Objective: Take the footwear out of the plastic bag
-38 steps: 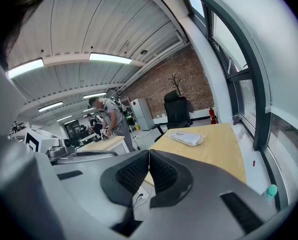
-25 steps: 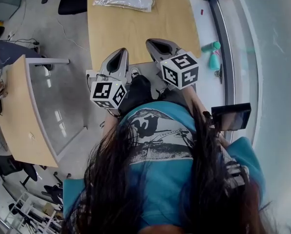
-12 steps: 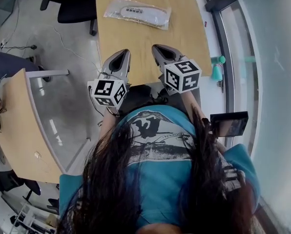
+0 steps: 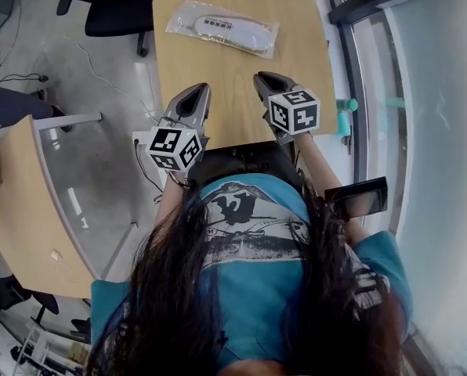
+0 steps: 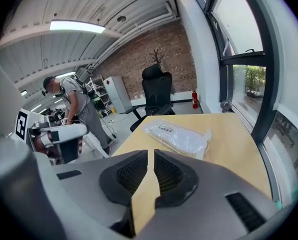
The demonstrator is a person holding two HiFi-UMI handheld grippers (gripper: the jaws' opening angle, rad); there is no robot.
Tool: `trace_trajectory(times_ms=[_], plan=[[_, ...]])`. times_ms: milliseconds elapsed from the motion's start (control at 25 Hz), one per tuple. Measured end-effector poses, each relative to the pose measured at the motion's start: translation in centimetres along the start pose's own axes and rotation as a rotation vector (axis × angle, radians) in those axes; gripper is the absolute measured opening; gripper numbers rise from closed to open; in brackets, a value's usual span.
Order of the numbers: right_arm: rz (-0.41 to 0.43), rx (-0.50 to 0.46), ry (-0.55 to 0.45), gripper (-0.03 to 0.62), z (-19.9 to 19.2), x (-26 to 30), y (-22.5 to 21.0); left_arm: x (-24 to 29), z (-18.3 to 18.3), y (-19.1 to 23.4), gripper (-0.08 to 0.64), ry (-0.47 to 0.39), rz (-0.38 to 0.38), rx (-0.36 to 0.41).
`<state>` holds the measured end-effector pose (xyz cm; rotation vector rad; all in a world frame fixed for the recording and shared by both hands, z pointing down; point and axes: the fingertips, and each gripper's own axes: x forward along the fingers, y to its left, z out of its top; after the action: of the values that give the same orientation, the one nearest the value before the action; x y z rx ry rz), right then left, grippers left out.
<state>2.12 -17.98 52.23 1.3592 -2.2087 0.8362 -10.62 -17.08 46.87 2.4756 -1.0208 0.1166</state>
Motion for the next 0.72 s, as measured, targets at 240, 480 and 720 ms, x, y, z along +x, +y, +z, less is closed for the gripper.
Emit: trace_trajectory(times_ms=[240,480,720], plan=[[-0.006,0.161,0.033,0.024,-0.3,3.3,-6.3,2.3,-0.3,-0.3,0.004,0.035,-0.006,0.019],[0.079,0.563,-0.015,0.172,-1.2,6.3,-11.5,3.9,-0.1,-0.5,0.005,0.058,0.019,0.027],[0.050,0.632,0.071,0.215,-3.9,8.8,-14.3,4.5,-0.6,-0.9,0.004,0.081,0.052,0.030]])
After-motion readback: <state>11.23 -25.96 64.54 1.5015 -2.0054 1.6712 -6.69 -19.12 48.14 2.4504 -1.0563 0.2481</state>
